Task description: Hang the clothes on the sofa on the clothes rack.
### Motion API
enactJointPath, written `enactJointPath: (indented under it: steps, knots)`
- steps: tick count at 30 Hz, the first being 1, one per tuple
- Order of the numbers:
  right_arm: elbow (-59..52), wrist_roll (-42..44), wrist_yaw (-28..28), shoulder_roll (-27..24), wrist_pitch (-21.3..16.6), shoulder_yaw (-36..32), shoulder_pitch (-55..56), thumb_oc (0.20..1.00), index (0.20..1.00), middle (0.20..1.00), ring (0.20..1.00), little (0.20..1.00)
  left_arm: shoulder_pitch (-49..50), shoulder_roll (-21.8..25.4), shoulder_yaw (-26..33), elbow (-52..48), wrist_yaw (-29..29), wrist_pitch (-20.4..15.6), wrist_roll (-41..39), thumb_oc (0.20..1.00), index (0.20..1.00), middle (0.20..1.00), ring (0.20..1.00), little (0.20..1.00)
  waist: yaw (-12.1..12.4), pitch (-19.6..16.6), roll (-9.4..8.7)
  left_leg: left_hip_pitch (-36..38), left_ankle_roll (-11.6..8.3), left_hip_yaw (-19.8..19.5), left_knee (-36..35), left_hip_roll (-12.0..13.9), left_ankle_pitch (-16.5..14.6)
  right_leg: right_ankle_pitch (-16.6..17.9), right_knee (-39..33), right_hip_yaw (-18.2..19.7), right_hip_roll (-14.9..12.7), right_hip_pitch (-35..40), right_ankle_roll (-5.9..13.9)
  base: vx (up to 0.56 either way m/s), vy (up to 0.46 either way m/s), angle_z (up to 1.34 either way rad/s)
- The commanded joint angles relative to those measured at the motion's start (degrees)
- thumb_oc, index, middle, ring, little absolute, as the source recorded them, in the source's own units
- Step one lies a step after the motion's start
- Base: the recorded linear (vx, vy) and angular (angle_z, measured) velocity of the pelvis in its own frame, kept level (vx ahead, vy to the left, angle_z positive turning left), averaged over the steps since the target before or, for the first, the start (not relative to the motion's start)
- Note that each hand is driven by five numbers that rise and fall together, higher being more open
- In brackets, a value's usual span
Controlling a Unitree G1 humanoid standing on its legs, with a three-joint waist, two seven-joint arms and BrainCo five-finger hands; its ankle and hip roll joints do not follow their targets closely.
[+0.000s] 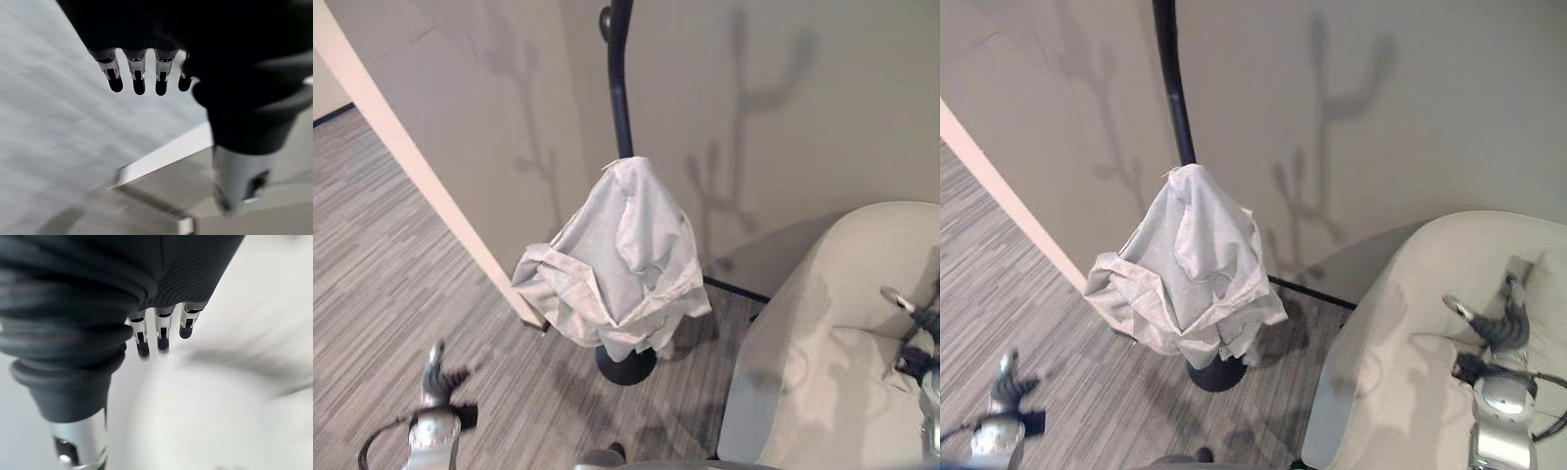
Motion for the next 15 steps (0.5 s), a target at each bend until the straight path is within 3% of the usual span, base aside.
enactJointPath:
  steps: [1,4,5,7,8,15]
  knots:
    - [6.8,0.6,-1.4,-2.6,-0.6,0.7,-0.9,1.000,1.000,1.000,1.000,1.000,-4.4,0.4,-4.3,0.6,-2.8,-2.9,-2.0,1.000,1.000,1.000,1.000,1.000,-1.4,-0.2,3.42,-0.7,-2.26,-0.5,0.0,2.9,0.5,1.0,0.1,-1.6,-2.9,-1.2,-0.68,0.00,0.000,0.00]
    - [15.6,1.5,-0.7,-1.3,-0.9,1.4,0.3,1.000,1.000,1.000,1.000,1.000,-4.3,-0.7,-5.4,3.8,-3.3,-2.9,-1.7,1.000,1.000,1.000,1.000,1.000,-1.6,-0.9,3.43,-1.0,-2.37,-0.5,0.0,3.0,0.5,1.2,0.1,-1.5,-2.7,-1.6,-0.67,0.01,-0.025,-0.12]
    - [26.3,3.7,0.3,1.1,-1.4,2.7,0.3,1.000,1.000,1.000,1.000,1.000,-4.7,-1.8,-7.6,8.0,-4.0,-3.2,-1.3,1.000,1.000,1.000,1.000,1.000,-1.9,-1.7,3.38,-1.4,-2.51,-0.4,0.0,3.2,0.6,1.2,0.1,-1.3,-2.5,-1.9,-0.60,0.02,-0.032,-0.20]
    - [29.2,4.4,0.9,1.6,-1.5,3.8,-0.1,1.000,1.000,1.000,1.000,1.000,-5.2,-2.1,-8.4,8.9,-4.1,-3.1,-1.2,1.000,1.000,1.000,1.000,1.000,-2.0,-1.9,3.39,-1.4,-2.57,-0.4,0.0,3.2,0.6,1.3,0.1,-1.3,-2.5,-2.0,-0.55,0.01,-0.013,-0.05]
    - [37.8,7.5,3.8,6.4,-1.9,6.3,-1.1,1.000,1.000,1.000,1.000,1.000,-6.2,-2.9,-11.1,12.0,-4.5,-3.5,-1.3,1.000,1.000,1.000,1.000,1.000,-2.2,-2.7,3.18,-1.5,-2.68,-0.4,0.0,3.3,0.6,1.5,0.1,-0.9,-2.5,-2.5,-0.56,0.02,-0.018,0.05]
    - [47.6,9.4,7.1,12.6,-1.4,9.8,-1.8,1.000,1.000,1.000,1.000,1.000,-8.4,-4.5,-14.7,16.4,-6.0,-3.9,-2.2,1.000,1.000,1.000,1.000,1.000,-2.5,-4.5,3.34,-1.5,-2.99,-0.2,0.0,3.4,0.7,1.8,0.2,-1.0,-2.6,-2.8,-0.70,0.01,-0.004,0.02]
